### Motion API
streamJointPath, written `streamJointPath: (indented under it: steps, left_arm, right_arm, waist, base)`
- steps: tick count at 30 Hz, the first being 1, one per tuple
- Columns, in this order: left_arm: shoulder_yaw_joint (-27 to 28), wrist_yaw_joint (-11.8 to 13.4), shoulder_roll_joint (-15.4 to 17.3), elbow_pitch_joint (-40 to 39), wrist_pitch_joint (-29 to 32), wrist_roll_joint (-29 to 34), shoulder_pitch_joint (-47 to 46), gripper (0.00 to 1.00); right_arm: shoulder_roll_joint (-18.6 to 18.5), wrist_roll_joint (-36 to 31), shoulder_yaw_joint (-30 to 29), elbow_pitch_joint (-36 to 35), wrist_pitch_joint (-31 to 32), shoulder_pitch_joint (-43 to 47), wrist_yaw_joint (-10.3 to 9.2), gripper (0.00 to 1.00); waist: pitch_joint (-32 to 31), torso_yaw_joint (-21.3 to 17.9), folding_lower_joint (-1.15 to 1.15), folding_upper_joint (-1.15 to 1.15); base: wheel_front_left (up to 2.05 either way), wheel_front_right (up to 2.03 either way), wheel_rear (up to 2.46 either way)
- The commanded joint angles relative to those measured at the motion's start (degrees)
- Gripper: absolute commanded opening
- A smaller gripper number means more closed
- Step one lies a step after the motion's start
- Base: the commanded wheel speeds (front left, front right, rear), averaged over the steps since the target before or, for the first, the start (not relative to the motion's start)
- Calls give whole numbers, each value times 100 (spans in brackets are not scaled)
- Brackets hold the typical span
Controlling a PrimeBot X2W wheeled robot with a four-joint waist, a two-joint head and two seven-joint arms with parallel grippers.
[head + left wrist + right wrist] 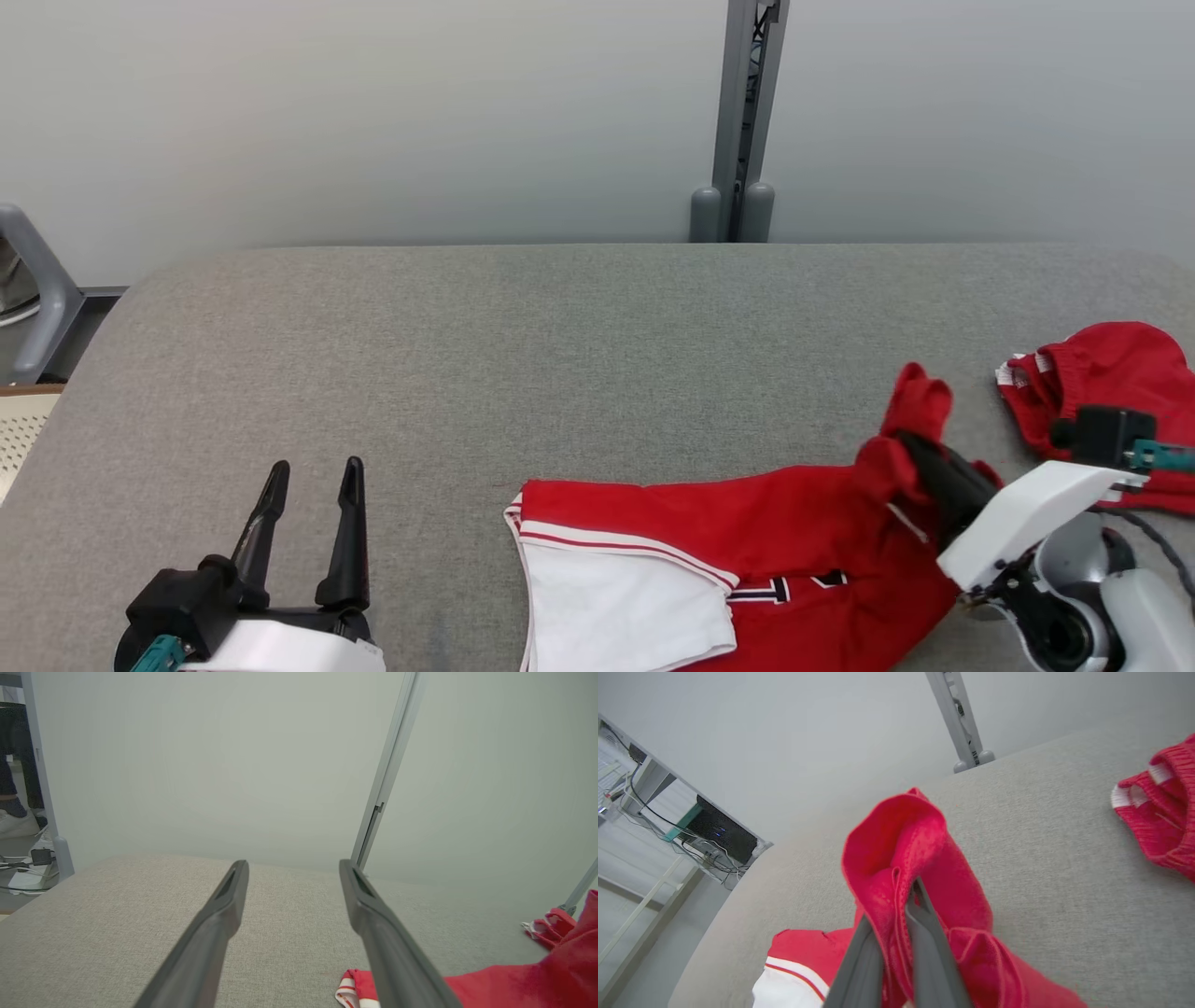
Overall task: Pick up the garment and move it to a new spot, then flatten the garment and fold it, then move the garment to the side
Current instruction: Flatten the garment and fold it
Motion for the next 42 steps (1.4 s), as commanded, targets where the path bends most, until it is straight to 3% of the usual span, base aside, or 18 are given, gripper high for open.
streamJointPath:
  steps: [1, 6, 13, 21, 29, 31, 32, 33, 34, 42]
  left_arm:
    - [39, -32, -1, -5, -27, 47, 53, 100]
    - [96, -174, -147, 75, -28, 189, 51, 100]
    - [111, -375, -221, 275, -27, 307, -108, 100]
    - [130, -507, -157, 465, -27, 356, -315, 100]
    - [139, -552, -156, 580, -27, 380, -463, 100]
    - [139, -559, -154, 594, -27, 386, -507, 100]
    - [136, -570, -153, 610, -27, 385, -516, 100]
    - [133, -577, -153, 629, -27, 385, -517, 100]
    - [132, -572, -157, 647, -27, 383, -515, 100]
    - [183, -576, -147, 738, -28, 353, -460, 100]
  right_arm:
    - [63, 53, 28, -112, 77, 74, 1, 0]
    - [501, 225, 286, -570, 528, 193, 1, 0]
    - [898, -5, 592, -148, 512, 21, 2, 0]
    - [990, 432, 1154, 431, 236, -171, 2, 0]
    - [983, 1052, 2013, 1135, -292, -533, 2, 0]
    - [983, 1183, 2198, 1282, -385, -634, 2, 17]
    - [985, 1270, 2300, 1319, -411, -676, 2, 42]
    - [988, 1370, 2416, 1351, -434, -710, 2, 94]
    - [986, 1444, 2524, 1390, -466, -749, 2, 100]
    - [985, 1713, 2773, 1354, -858, -960, 2, 100]
  waist:
    - [-17, 63, 0, 0]
    - [-3, 320, 0, 0]
    - [36, 812, 0, 0]
    - [152, 1262, 0, 0]
    - [246, 1366, 0, 0]
    - [256, 1341, 0, 0]
    - [256, 1321, 0, 0]
    - [252, 1300, 0, 0]
    - [247, 1272, 0, 0]
    - [123, 981, 0, 0]
  base:
    - [0, 0, 0]
    - [0, 0, 0]
    - [0, 0, 0]
    - [0, 0, 0]
    - [0, 0, 0]
    - [0, 0, 0]
    - [0, 0, 0]
    - [0, 0, 0]
    - [0, 0, 0]
    - [0, 0, 0]
